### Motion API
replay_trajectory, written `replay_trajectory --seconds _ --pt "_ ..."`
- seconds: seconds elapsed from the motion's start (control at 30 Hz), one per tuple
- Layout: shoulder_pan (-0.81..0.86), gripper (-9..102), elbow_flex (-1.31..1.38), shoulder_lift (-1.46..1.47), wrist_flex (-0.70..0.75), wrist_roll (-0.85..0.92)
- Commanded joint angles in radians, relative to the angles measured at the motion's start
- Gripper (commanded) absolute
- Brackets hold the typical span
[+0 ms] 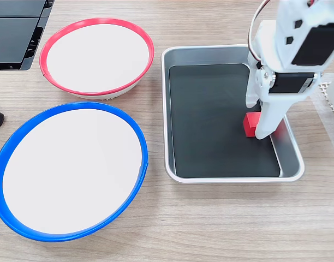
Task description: Move a red block from tray to red dish
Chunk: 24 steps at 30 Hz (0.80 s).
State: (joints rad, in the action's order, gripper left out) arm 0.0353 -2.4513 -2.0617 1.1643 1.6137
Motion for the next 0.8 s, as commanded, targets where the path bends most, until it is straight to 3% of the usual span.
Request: replay_trajectory --seconds 0.0,0.2,0.33,0.43,0.57,0.67,0.77 --pt "-0.006 19 -0.005 0.005 -0.015 0.02" --pt "-0.003 0 0.0 0.0 -0.021 0.015" --pt "-0.018 0 0.04 -0.035 0.002 -0.04" --pt "-0.078 0 0.14 -0.143 0.103 -0.221" --pt "-0.103 0 0.405 -0.199 0.189 -0.58" --pt "-0.052 0 0.626 -0.074 0.25 -0.661" --pt "0.071 0 0.992 0.29 0.282 -0.657"
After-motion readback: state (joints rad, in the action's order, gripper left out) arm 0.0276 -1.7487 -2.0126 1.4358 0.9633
